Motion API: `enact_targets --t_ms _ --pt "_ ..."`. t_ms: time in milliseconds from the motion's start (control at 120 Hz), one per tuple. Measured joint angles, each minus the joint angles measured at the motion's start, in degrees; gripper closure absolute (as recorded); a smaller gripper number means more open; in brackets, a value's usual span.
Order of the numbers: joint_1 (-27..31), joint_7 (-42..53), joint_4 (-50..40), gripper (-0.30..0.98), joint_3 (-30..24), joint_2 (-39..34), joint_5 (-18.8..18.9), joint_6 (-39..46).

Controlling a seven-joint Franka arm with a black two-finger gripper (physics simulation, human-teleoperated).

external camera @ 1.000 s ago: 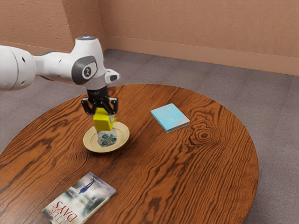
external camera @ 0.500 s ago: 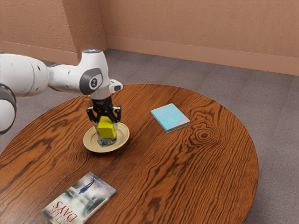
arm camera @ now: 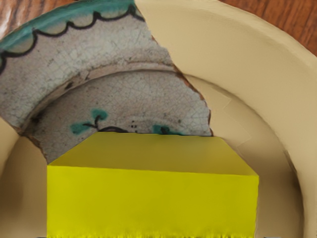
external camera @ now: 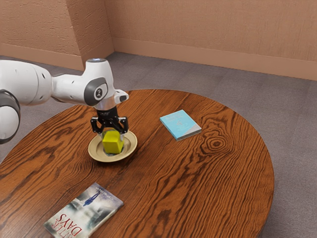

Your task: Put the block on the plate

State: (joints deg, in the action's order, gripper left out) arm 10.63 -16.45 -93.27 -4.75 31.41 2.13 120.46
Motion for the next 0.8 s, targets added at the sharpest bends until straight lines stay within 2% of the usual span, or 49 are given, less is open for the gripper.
enact_targets --t_ms 333,800 --pt "-0.34 0.95 -0.33 0.03 -0.36 -5.88 -0.03 -2.26" --pt "-3.63 1.68 -0.22 0.0 -3.78 -18.19 -0.47 -16.31"
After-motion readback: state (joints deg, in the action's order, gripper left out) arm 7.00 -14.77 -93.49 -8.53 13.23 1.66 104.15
